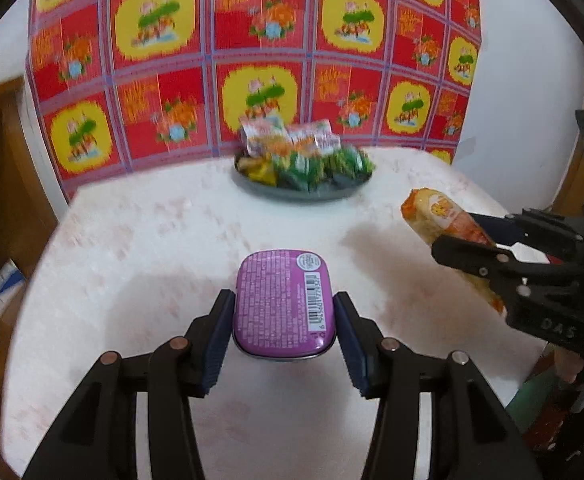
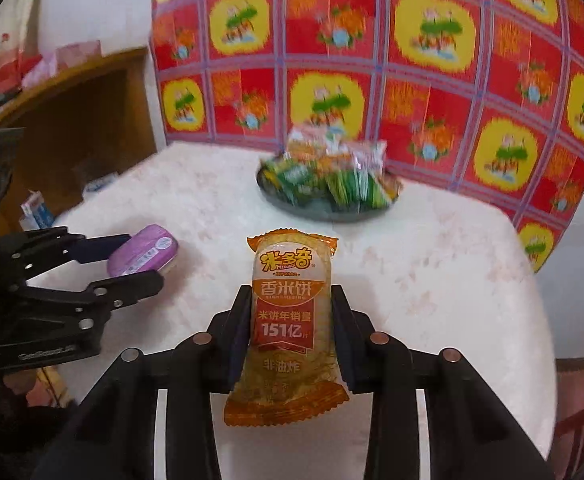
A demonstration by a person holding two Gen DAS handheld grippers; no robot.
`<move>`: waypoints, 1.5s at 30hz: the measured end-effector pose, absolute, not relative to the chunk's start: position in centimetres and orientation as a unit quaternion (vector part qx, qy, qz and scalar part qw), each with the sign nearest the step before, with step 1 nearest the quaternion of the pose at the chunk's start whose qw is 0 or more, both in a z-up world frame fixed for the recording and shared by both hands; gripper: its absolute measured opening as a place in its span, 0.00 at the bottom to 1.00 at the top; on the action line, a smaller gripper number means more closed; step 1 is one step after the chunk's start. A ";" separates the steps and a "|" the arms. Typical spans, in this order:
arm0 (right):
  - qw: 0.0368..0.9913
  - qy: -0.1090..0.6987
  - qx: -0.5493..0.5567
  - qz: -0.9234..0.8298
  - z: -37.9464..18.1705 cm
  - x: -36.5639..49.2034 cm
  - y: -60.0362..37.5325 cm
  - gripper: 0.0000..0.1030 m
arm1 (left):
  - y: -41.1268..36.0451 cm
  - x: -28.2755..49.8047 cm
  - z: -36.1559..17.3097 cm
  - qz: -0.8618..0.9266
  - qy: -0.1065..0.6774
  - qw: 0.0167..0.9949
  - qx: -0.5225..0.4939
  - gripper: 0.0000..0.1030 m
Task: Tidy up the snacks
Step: 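Carry the purple tin and rice-cracker bag over the plate with both tools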
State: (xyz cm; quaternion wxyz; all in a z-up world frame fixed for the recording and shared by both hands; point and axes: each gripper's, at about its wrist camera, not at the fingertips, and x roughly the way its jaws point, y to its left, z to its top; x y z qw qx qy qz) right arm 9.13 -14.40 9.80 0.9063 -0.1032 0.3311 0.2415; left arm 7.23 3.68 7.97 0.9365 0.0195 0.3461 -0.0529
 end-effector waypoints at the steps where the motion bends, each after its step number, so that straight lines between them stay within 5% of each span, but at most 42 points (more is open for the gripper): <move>1: 0.906 0.330 -0.103 0.245 10.6 9.1 -14.4 0.37 | 3.7 7.4 8.8 -0.056 0.346 0.936 0.021 0.51; 12: 0.913 0.303 -0.097 0.257 15.3 10.6 -14.6 0.37 | 3.0 9.5 14.7 -0.071 0.332 0.940 0.027 0.51; 23: 0.916 0.313 -0.096 0.233 15.0 13.2 -15.3 0.37 | 2.7 12.8 12.1 -0.075 0.380 0.922 0.031 0.51; 45: 0.935 0.263 -0.095 0.217 11.4 21.6 -12.4 0.37 | 4.3 22.5 9.8 -0.054 0.324 0.945 0.000 0.51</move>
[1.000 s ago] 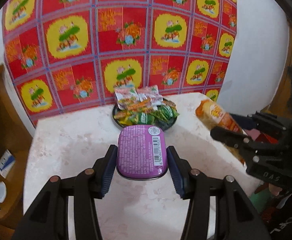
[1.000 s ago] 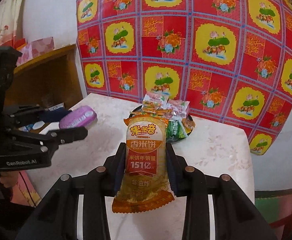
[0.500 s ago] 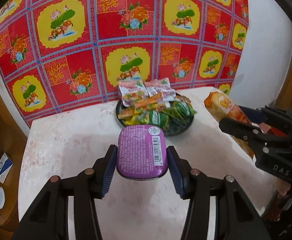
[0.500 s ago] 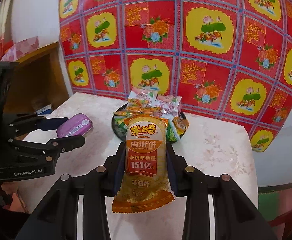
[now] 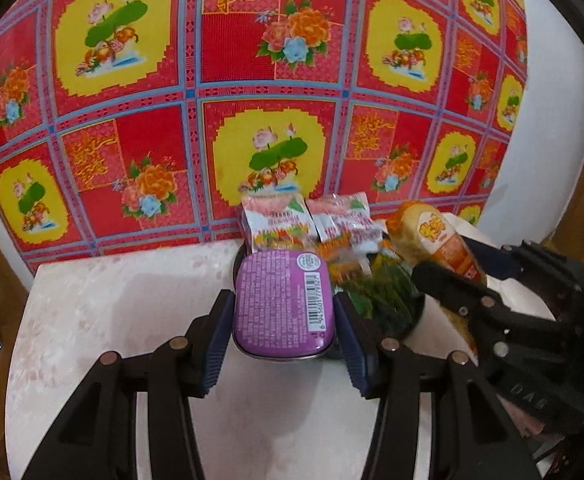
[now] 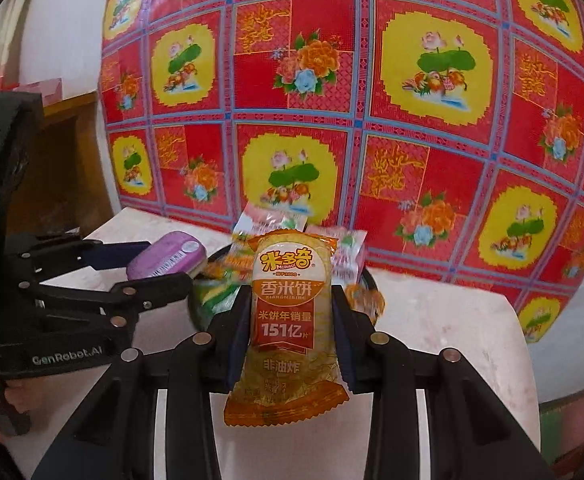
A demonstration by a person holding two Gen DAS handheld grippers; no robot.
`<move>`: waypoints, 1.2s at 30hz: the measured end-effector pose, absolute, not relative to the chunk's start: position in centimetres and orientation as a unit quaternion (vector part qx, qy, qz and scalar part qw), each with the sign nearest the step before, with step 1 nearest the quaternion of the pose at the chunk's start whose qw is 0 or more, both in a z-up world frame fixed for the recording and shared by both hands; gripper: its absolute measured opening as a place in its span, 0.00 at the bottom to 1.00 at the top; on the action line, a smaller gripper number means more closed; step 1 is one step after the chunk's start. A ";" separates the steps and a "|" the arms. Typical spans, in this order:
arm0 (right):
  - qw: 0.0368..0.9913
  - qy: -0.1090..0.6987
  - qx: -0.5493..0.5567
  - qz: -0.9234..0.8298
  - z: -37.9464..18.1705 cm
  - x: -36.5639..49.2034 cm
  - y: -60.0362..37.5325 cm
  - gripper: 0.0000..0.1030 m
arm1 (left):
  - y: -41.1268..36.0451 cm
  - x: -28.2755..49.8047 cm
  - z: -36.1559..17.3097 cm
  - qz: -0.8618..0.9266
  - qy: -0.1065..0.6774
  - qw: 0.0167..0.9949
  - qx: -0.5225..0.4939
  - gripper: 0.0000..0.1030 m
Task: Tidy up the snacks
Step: 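Carry the purple tin and rice-cracker bag over the plate with both tools, then lower the tin and cracker bag onto the plate and open both tools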
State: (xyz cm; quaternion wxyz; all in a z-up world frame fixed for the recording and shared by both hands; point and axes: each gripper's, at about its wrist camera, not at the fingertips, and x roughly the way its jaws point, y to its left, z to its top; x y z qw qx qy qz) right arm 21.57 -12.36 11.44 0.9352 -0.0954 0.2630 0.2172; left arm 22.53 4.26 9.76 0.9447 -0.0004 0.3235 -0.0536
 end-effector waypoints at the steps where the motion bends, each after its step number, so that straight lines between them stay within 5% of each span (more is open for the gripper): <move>1: 0.937 0.264 -0.092 0.211 11.5 22.3 -12.1 0.37 | 4.3 23.0 9.8 -0.054 0.325 0.944 0.000 0.51; 14: 0.902 0.350 0.024 0.252 10.3 30.5 -13.4 0.37 | 4.1 27.9 10.0 -0.109 0.312 0.944 -0.017 0.51; 27: 0.904 0.335 0.062 0.257 10.0 32.0 -13.9 0.38 | 5.1 29.9 9.1 -0.145 0.316 0.934 -0.083 0.50; 32: 0.901 0.343 0.082 0.253 9.4 32.5 -14.3 0.53 | 5.4 29.9 9.2 -0.157 0.315 0.931 -0.094 0.51; 36: 0.891 0.356 0.106 0.261 9.2 32.9 -14.8 0.55 | 5.3 29.8 9.2 -0.164 0.314 0.930 -0.098 0.60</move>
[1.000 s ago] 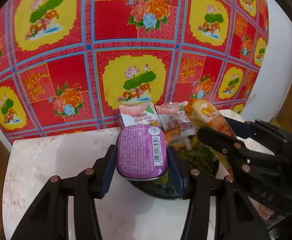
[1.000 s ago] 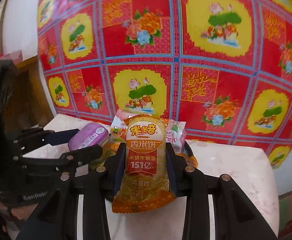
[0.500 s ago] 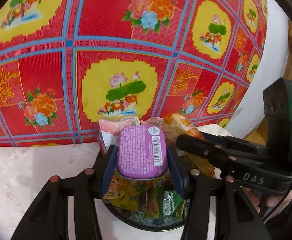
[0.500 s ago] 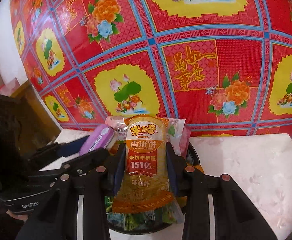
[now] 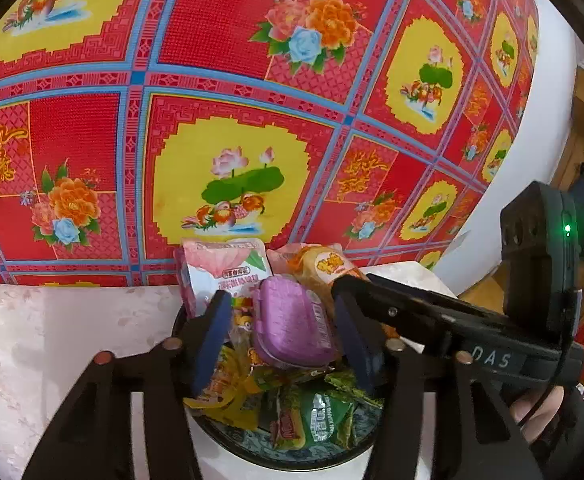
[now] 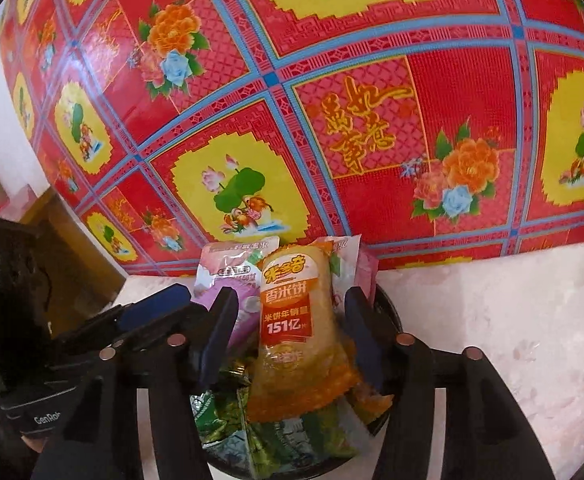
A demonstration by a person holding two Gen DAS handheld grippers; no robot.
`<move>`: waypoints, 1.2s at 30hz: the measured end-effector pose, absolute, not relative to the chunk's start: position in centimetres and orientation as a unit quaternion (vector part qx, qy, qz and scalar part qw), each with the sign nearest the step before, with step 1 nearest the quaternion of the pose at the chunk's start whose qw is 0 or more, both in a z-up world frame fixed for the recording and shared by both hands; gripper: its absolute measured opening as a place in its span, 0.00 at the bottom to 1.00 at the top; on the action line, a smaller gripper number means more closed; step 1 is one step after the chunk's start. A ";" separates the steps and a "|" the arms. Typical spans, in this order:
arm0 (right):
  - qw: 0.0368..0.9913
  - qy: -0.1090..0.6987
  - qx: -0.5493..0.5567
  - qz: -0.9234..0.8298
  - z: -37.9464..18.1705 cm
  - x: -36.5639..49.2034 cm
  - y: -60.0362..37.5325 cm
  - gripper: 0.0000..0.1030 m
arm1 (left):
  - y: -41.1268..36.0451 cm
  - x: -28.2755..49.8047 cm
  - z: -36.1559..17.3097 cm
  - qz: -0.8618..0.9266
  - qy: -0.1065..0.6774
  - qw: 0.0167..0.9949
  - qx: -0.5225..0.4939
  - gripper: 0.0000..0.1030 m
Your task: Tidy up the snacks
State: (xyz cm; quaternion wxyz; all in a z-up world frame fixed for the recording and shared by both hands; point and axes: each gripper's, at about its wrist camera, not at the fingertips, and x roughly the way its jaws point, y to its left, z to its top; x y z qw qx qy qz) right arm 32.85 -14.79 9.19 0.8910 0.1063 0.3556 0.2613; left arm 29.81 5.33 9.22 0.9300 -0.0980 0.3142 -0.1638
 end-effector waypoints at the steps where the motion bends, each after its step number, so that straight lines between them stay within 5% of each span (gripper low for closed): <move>1: 0.892 0.353 0.107 0.261 9.2 32.8 -14.9 0.56 | 5.4 29.7 9.2 -0.165 0.313 0.930 -0.097 0.61; 16: 0.908 0.331 0.083 0.243 9.9 31.7 -15.5 0.58 | 4.3 28.4 9.2 -0.138 0.309 0.939 -0.057 0.66; 23: 0.916 0.330 0.068 0.217 10.2 31.8 -15.5 0.73 | 4.1 27.9 9.9 -0.104 0.305 0.946 -0.034 0.67; 36: 0.920 0.361 -0.010 0.150 11.3 29.7 -14.2 0.73 | 4.5 25.9 10.4 -0.002 0.330 0.944 0.006 0.69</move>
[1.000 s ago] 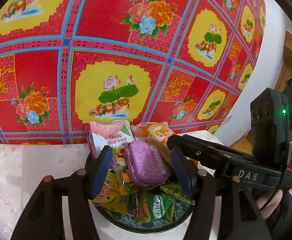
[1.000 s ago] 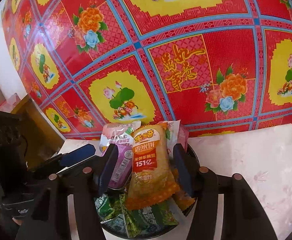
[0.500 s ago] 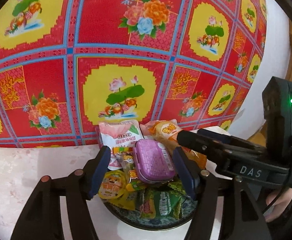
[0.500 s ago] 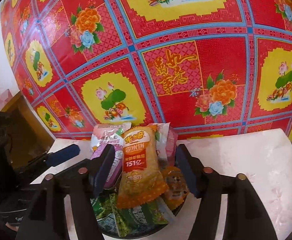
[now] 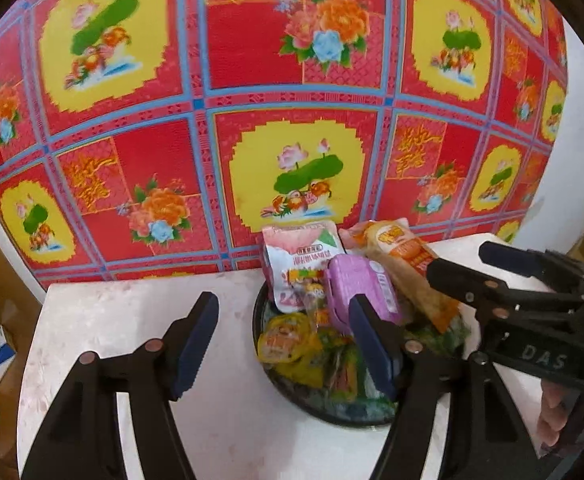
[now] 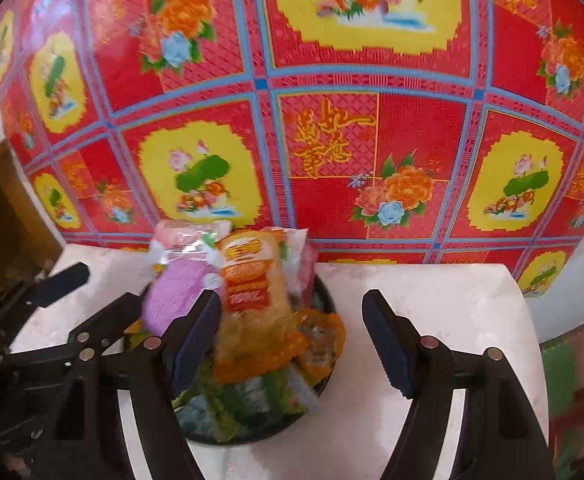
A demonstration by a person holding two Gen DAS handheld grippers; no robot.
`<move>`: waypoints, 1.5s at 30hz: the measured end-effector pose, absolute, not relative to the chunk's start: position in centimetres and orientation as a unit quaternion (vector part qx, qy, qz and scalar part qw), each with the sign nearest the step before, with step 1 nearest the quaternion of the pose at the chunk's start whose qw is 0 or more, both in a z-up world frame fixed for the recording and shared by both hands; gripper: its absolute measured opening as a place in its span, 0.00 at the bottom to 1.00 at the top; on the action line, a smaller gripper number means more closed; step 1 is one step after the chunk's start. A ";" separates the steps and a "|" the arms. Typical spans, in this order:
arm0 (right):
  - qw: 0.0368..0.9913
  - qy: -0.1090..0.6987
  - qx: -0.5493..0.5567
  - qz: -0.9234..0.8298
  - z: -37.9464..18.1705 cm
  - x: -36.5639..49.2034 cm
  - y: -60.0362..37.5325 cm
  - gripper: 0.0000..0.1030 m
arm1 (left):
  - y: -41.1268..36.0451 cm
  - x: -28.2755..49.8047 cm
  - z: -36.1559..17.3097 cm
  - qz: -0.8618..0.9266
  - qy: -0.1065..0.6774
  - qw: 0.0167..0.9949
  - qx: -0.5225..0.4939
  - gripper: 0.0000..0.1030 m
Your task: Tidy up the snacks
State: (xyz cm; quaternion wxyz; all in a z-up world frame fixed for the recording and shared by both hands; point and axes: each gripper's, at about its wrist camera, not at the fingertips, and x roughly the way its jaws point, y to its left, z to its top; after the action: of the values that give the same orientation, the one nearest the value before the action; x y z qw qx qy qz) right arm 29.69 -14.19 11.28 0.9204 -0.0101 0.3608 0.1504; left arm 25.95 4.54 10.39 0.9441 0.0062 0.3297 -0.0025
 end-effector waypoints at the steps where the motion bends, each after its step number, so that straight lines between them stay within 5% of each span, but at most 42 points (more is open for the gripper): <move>1: 0.921 0.356 -0.006 0.157 11.6 29.0 -14.4 0.73 | 4.8 25.2 10.7 -0.002 0.327 0.945 0.003 0.69; 22: 0.923 0.341 -0.059 0.171 8.1 11.4 -14.4 0.73 | 3.0 8.0 8.8 0.009 0.326 0.945 0.002 0.70; 32: 0.911 0.379 -0.060 0.148 6.2 10.0 -15.6 0.73 | 3.1 9.0 4.7 0.012 0.408 0.913 -0.009 0.70; 36: 0.900 0.408 -0.061 0.144 5.6 11.4 -15.6 0.73 | 2.8 9.6 4.4 0.027 0.413 0.910 0.009 0.82; 45: 0.887 0.435 -0.087 0.125 5.5 14.4 -14.7 0.76 | 3.3 13.1 4.4 0.013 0.431 0.902 0.003 0.89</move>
State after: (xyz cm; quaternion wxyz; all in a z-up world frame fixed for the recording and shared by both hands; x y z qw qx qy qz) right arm 14.44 -14.70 5.54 0.8875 -0.0866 0.4351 0.1249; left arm 13.09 3.28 4.39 0.9022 0.0034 0.4310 0.0125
